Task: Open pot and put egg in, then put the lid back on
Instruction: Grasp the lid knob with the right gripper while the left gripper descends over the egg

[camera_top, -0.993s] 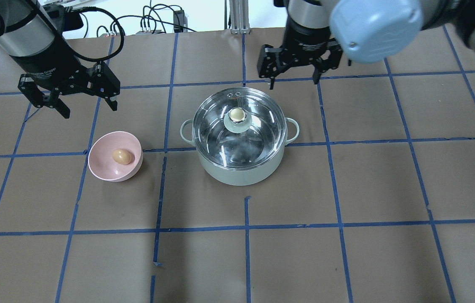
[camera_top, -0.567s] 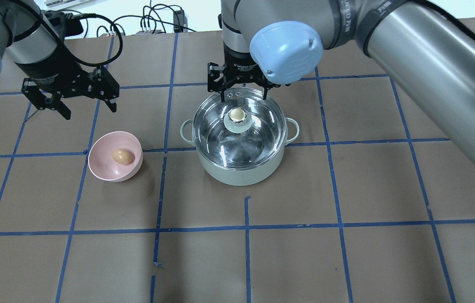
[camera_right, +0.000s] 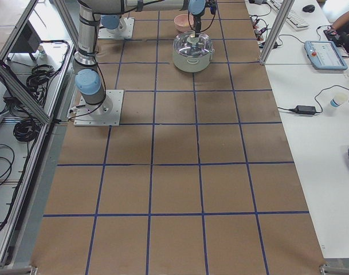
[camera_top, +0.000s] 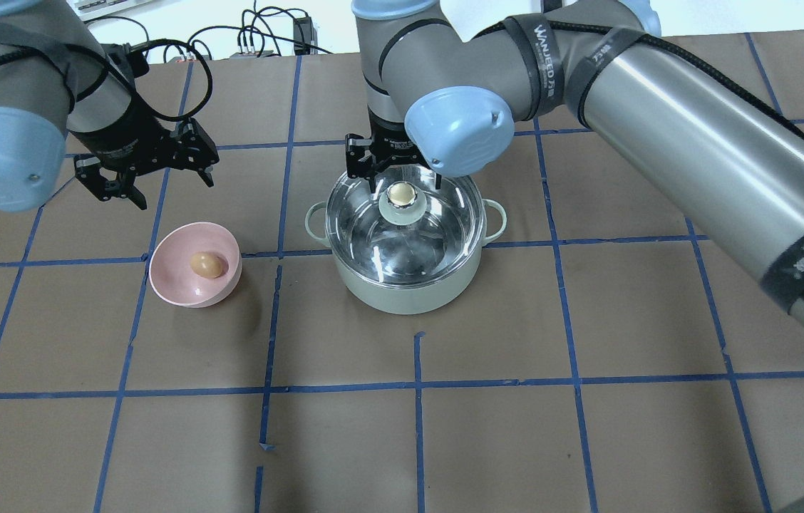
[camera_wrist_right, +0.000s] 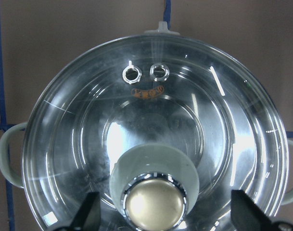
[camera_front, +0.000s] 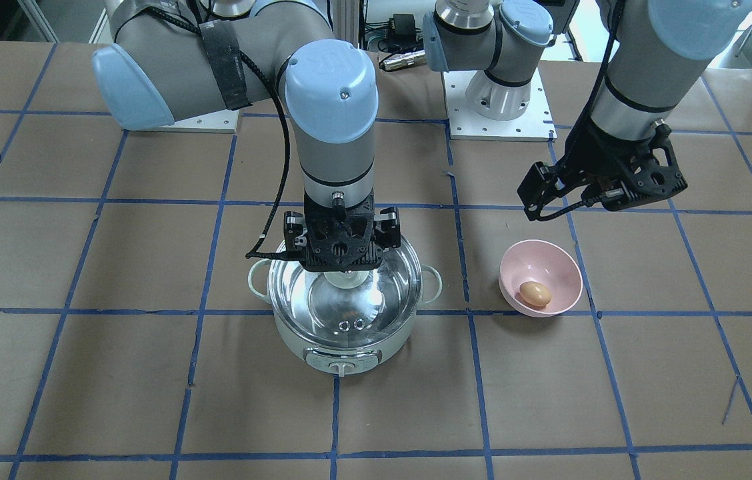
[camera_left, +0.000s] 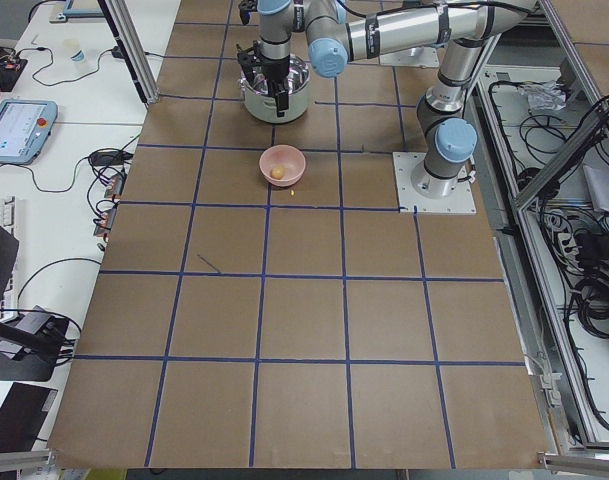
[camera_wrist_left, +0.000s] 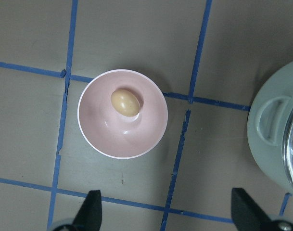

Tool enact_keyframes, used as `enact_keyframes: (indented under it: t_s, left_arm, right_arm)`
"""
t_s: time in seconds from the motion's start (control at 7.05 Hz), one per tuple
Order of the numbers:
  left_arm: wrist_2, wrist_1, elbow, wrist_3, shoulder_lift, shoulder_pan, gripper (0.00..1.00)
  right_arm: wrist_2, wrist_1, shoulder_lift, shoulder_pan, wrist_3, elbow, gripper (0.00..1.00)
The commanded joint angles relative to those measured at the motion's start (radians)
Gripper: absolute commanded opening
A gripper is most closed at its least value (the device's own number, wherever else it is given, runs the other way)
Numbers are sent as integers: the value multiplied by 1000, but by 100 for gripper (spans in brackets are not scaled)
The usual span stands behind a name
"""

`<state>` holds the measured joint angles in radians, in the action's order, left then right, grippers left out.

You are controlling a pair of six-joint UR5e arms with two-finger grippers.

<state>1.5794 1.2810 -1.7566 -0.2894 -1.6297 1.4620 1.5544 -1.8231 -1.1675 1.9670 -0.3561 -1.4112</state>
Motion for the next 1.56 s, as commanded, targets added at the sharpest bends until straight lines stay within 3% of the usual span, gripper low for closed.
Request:
enact_keyframes:
  t_s: [0.0, 0.43, 0.71, 0.85, 0.99, 1.42]
  left_arm:
    - [1, -74, -69, -191, -22, -2, 94]
    - [-10, -84, -133, -226, -30, -113, 96]
    - [-9, -164, -146, -226, -44, -115, 96]
    - [-9, -296, -149, -237, -82, -115, 96]
    - [-12, -316, -150, -325, -97, -112, 96]
    - [-9, -316, -248, -575, -95, -98, 96]
  right_arm:
    - [0, -24, 3, 9, 3, -23, 92]
    - [0, -36, 5, 9, 6, -25, 82]
    - [0, -59, 8, 9, 9, -28, 59]
    - [0, -70, 6, 9, 11, -41, 53]
    - [0, -88, 6, 9, 12, -48, 48]
    - [10, -84, 2, 9, 37, -45, 8]
